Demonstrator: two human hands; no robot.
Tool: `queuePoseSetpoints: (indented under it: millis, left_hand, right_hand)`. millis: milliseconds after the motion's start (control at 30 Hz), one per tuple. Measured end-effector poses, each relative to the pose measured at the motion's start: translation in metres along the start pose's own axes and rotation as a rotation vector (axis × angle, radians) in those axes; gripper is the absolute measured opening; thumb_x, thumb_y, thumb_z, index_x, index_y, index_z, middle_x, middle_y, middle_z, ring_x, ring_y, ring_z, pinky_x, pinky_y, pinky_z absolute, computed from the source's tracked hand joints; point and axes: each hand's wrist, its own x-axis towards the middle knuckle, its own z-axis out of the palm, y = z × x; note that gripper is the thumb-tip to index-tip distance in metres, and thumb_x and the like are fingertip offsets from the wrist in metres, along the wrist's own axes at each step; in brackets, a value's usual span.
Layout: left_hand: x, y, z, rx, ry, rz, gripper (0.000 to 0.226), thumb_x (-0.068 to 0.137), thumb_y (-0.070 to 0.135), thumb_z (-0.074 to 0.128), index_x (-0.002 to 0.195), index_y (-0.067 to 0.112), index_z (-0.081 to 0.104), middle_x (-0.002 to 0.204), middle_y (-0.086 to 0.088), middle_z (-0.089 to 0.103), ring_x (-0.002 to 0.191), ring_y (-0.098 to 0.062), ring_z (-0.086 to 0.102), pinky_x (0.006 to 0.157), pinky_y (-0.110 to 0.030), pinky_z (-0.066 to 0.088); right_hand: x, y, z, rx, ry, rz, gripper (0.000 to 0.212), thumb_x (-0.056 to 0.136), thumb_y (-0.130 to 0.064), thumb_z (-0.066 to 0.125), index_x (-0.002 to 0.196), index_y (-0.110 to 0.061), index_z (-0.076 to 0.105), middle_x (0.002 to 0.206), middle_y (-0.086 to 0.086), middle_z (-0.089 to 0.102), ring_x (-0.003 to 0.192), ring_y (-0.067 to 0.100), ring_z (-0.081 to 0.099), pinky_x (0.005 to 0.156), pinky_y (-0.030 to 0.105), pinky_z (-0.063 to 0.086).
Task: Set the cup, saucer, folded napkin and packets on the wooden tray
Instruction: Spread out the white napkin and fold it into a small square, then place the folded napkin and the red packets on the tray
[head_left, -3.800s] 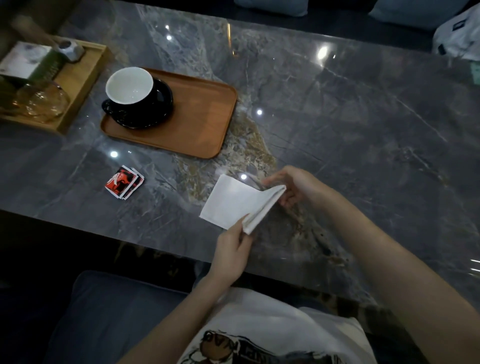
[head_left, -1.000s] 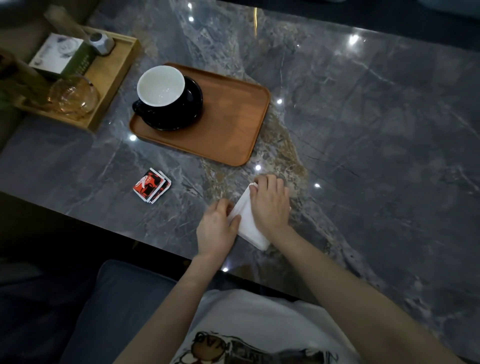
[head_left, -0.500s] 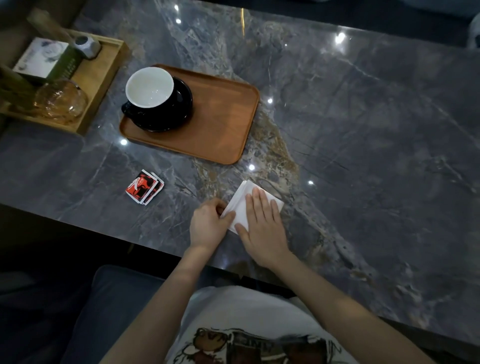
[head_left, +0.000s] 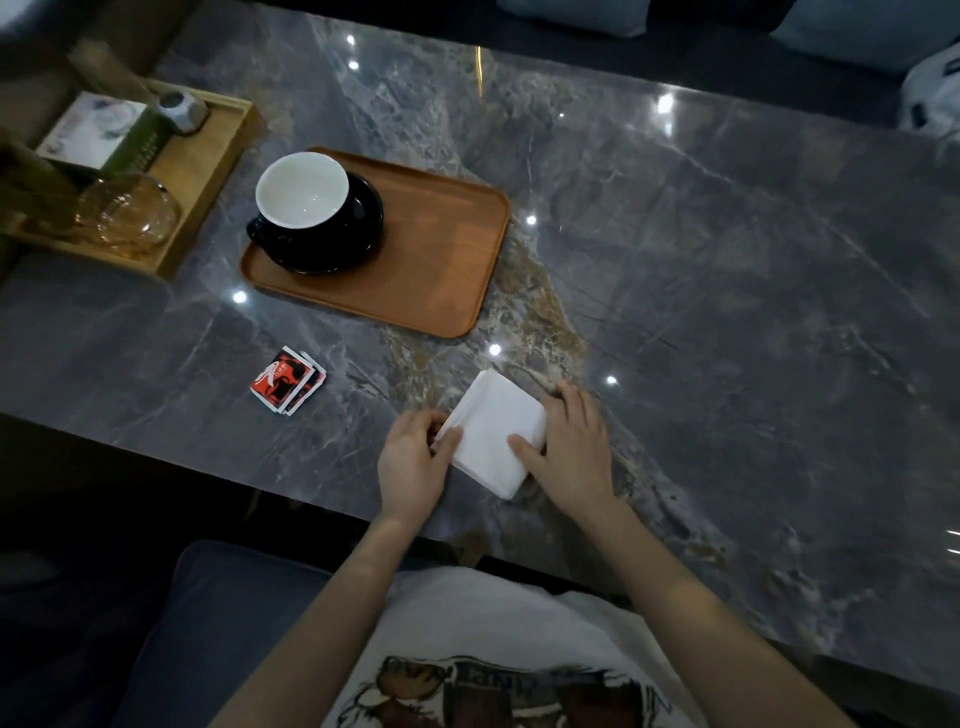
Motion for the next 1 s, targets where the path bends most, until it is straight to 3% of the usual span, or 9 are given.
queuePoseSetpoints:
  millis: [100, 200, 367, 467, 500, 567, 633, 833, 1000]
  left_hand:
    - [0.003, -0.004, -0.001, 0.004, -0.049, 0.043, 0.035, 0.082, 0.045, 0.047, 0.089, 0.013, 0.06, 0.086, -0.006, 0.059, 0.081, -0.023, 0.056, 0.066, -0.028, 0.04]
    - [0.014, -0.003, -0.014, -0.027, -0.152, 0.041, 0.02, 0.083, 0.028, 0.06, 0.092, 0.011, 0.061, 0.086, -0.006, 0.061, 0.079, -0.022, 0.058, 0.069, -0.032, 0.046]
    - [0.047, 0.009, -0.043, -0.115, -0.593, -0.112, 0.032, 0.08, 0.027, 0.065, 0.109, 0.013, 0.059, 0.098, 0.001, 0.065, 0.089, -0.015, 0.061, 0.075, -0.023, 0.048]
    - [0.077, 0.018, -0.068, -0.346, -0.862, -0.208, 0.03, 0.078, 0.022, 0.069, 0.106, 0.014, 0.06, 0.092, 0.007, 0.066, 0.081, -0.008, 0.063, 0.06, -0.017, 0.054]
    - [0.088, 0.02, -0.075, -0.433, -0.904, -0.209, 0.03, 0.076, 0.019, 0.071, 0.105, 0.018, 0.061, 0.092, 0.007, 0.068, 0.084, -0.01, 0.065, 0.065, -0.021, 0.057]
    - [0.108, 0.023, -0.091, -0.588, -0.929, -0.2, 0.029, 0.074, 0.01, 0.07, 0.099, 0.024, 0.063, 0.09, 0.008, 0.073, 0.087, -0.011, 0.068, 0.073, -0.029, 0.058]
    - [0.126, 0.025, -0.102, -0.745, -0.93, -0.229, 0.031, 0.075, 0.002, 0.066, 0.099, 0.021, 0.062, 0.085, 0.008, 0.075, 0.082, -0.01, 0.07, 0.067, -0.025, 0.057]
    - [0.178, 0.038, -0.125, -0.966, -0.923, -0.278, 0.033, 0.069, 0.006, 0.065, 0.101, 0.013, 0.063, 0.084, -0.001, 0.076, 0.077, -0.016, 0.071, 0.064, -0.027, 0.059]
    - [0.224, 0.053, -0.129, -1.049, -0.808, -0.309, 0.033, 0.078, 0.008, 0.062, 0.111, 0.011, 0.057, 0.092, -0.002, 0.073, 0.079, -0.016, 0.07, 0.068, -0.029, 0.06]
  right_hand:
    - [0.006, -0.011, -0.009, 0.146, 0.03, 0.088, 0.04, 0.079, -0.033, 0.063, 0.111, -0.013, 0.05, 0.122, 0.007, 0.051, 0.117, 0.025, 0.041, 0.096, 0.036, 0.036]
    - [0.011, -0.022, -0.019, 0.614, -0.028, 0.256, 0.025, 0.077, -0.013, 0.066, 0.095, -0.016, 0.048, 0.098, 0.007, 0.057, 0.093, 0.025, 0.055, 0.077, 0.037, 0.046]
    - [0.023, -0.044, -0.048, 0.889, -0.173, 0.325, 0.048, 0.077, -0.009, 0.07, 0.121, -0.009, 0.052, 0.108, 0.007, 0.056, 0.093, 0.019, 0.057, 0.07, 0.026, 0.05]
    - [0.038, -0.063, -0.071, 0.89, -0.329, 0.283, 0.025, 0.077, -0.01, 0.068, 0.102, -0.015, 0.065, 0.099, 0.006, 0.063, 0.084, 0.018, 0.061, 0.071, 0.032, 0.053]
    - [0.044, -0.07, -0.076, 0.909, -0.346, 0.275, 0.018, 0.077, -0.009, 0.068, 0.092, -0.018, 0.066, 0.094, 0.006, 0.065, 0.082, 0.018, 0.062, 0.072, 0.034, 0.054]
    - [0.06, -0.081, -0.083, 0.976, -0.355, 0.256, 0.016, 0.077, -0.005, 0.067, 0.083, -0.019, 0.066, 0.086, 0.005, 0.066, 0.077, 0.019, 0.062, 0.069, 0.033, 0.051]
    - [0.076, -0.092, -0.091, 1.055, -0.348, 0.264, 0.016, 0.076, -0.002, 0.067, 0.085, -0.016, 0.068, 0.083, 0.005, 0.066, 0.076, 0.019, 0.062, 0.067, 0.031, 0.05]
    - [0.121, -0.111, -0.103, 1.357, -0.212, 0.326, 0.011, 0.08, -0.005, 0.063, 0.087, -0.013, 0.066, 0.067, 0.0, 0.071, 0.059, 0.012, 0.065, 0.056, 0.023, 0.053]
    - [0.162, -0.117, -0.099, 1.675, -0.048, 0.475, 0.02, 0.082, -0.018, 0.064, 0.099, -0.008, 0.065, 0.09, 0.007, 0.072, 0.082, 0.02, 0.068, 0.078, 0.035, 0.056]
